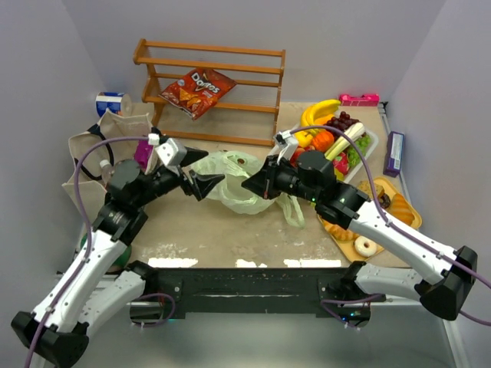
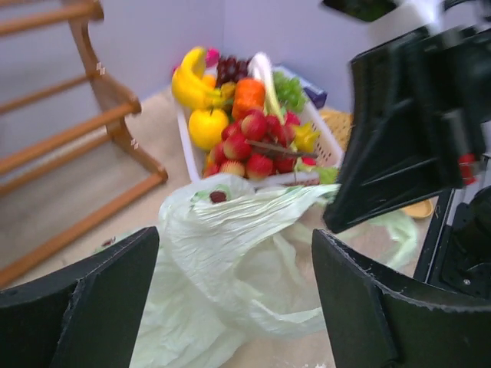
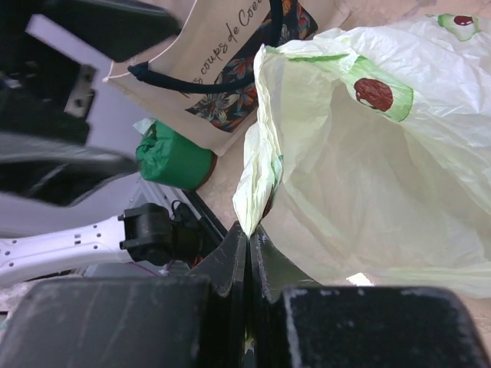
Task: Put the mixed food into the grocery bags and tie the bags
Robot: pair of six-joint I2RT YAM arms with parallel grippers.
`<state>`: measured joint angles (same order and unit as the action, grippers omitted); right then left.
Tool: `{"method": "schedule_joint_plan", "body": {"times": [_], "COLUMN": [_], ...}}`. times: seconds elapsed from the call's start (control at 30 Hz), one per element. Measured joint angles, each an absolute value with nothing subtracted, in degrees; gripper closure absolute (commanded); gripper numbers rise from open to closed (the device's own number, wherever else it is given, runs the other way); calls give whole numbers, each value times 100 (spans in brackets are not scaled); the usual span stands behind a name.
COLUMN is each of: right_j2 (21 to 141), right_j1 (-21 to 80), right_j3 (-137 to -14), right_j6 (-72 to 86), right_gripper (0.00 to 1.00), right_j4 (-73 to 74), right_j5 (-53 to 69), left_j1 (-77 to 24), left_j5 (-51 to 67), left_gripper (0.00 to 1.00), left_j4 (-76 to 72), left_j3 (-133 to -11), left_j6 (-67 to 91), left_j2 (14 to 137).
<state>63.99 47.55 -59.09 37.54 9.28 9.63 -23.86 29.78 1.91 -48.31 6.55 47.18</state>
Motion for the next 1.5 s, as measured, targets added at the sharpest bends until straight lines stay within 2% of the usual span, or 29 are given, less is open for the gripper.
{"method": "schedule_joint_plan", "body": {"times": [0.17, 0.37, 0.73, 0.8, 0.87, 0.9, 0.93, 0.97, 1.0, 1.03, 1.13, 1.23, 1.3, 1.4, 1.5], "right_j2": [6412, 6466, 6722, 6722, 6722, 6722, 6722, 6722, 6722, 6722, 6716, 6632, 6490, 6176, 5918], "right_j1": [4755, 4755, 4755, 4755, 4755, 4755, 4755, 4755, 4755, 4755, 4755, 4755, 4755, 4744, 4560], "right_j3": [-5922, -5922, -5922, -5922, -5922, -5922, -5922, -5922, -5922, -5922, -5929, -5983, -6130, -6600, -7251], "right_j6": [3841, 4071, 4296, 4318, 4340, 4351, 4353, 4353, 4351, 4348, 4257, 4047, 3815, 3422, 2998], "right_gripper": [100, 100, 100, 100, 100, 100, 100, 97, 90, 69, 30, 14, 7, 1, 1], "right_j4": [886, 519, 121, 58, 5, -16, -36, -58, -78, -84, -5, 309, 670, 1341, 1944], "right_j5": [878, 838, 834, 834, 829, 827, 819, 803, 794, 773, 663, 451, 108, -532, -1079], "left_j1": [-2530, -2639, -3538, -3660, -3732, -3765, -3789, -3809, -3817, -3828, -3835, -3835, -3833, -3820, -3745], "left_j5": [3607, 4145, 3892, 3804, 3756, 3739, 3726, 3728, 3732, 3736, 3721, 3647, 3605, 3575, 3640], "left_gripper": [14, 13, 13, 22, 47, 74, 88, 100, 100, 100, 100, 100, 100, 100, 100], "left_j4": [-456, -591, -615, -609, -604, -607, -604, -598, -596, -598, -580, -471, -421, -403, -532], "left_j3": [-4724, -4412, -4359, -4372, -4399, -4405, -4405, -4405, -4405, -4405, -4438, -4700, -4928, -5395, -5605], "left_j6": [718, 864, 878, 873, 871, 875, 873, 886, 880, 878, 902, 961, 989, 989, 987], "left_j2": [4305, 4648, 5389, 5527, 5649, 5708, 5769, 5826, 5878, 5913, 5902, 5795, 5743, 5708, 5605]}}
